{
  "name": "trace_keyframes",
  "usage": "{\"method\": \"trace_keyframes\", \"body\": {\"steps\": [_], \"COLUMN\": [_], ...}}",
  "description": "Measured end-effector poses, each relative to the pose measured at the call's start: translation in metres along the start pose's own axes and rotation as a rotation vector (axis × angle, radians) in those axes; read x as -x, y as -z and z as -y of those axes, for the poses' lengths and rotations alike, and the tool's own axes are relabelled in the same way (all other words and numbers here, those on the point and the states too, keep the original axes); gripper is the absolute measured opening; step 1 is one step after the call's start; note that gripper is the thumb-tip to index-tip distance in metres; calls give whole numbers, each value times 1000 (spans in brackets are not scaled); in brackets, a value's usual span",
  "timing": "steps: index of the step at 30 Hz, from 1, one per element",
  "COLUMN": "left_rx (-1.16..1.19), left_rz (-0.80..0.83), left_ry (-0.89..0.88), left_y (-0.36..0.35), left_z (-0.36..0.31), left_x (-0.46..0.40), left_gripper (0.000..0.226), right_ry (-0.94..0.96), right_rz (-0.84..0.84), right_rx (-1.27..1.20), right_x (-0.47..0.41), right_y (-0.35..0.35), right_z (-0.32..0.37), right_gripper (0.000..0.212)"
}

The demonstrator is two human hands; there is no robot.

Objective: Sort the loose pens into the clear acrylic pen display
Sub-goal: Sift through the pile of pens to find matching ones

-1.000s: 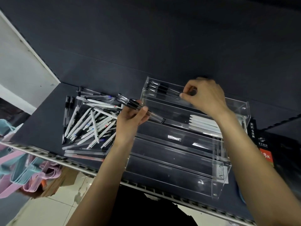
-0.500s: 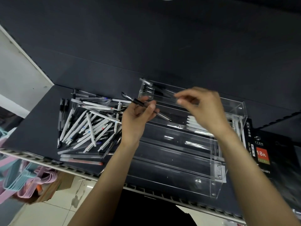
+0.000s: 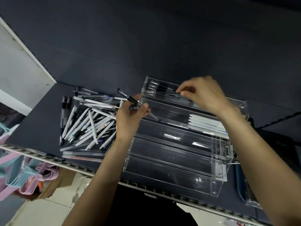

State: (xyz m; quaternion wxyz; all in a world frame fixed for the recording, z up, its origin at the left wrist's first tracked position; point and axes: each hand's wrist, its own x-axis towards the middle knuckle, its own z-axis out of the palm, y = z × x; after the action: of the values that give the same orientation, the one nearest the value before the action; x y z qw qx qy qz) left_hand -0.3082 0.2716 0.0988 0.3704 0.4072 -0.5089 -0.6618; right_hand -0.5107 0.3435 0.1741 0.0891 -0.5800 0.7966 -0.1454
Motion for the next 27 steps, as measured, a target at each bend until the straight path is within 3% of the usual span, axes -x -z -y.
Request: {"method": "trace_keyframes", "body": {"steps": [6, 12, 16, 19, 22, 25, 27], "left_rx": [-15, 103, 207, 187, -119, -577, -650], "left_rz": [-8, 0, 43, 73, 93, -49, -100], "left_ry": [-21, -7, 99, 126, -12, -285, -344], "left_y": [0, -2, -8, -12, -6, 16, 28], "left_z": [-4, -5, 0, 6, 13, 25, 32], "left_x": [1, 12, 26, 34, 35, 27, 22], "left_gripper": [28, 28, 24, 22, 31, 36, 39], "right_ry": [-24, 42, 65, 47, -29, -129, -121], "right_rz": [-47, -404, -233, -278, -354, -338, -275], "right_rx": [54, -275, -278, -323, -224, -67, -4], "right_x": [14, 41, 71, 79, 81, 84, 81], "right_y": [-19, -31, -57, -70, -62, -51, -52], "right_z": [-2, 32, 64, 61, 41, 18, 11], "right_gripper": [19, 17, 20, 15, 11, 11, 11]}}
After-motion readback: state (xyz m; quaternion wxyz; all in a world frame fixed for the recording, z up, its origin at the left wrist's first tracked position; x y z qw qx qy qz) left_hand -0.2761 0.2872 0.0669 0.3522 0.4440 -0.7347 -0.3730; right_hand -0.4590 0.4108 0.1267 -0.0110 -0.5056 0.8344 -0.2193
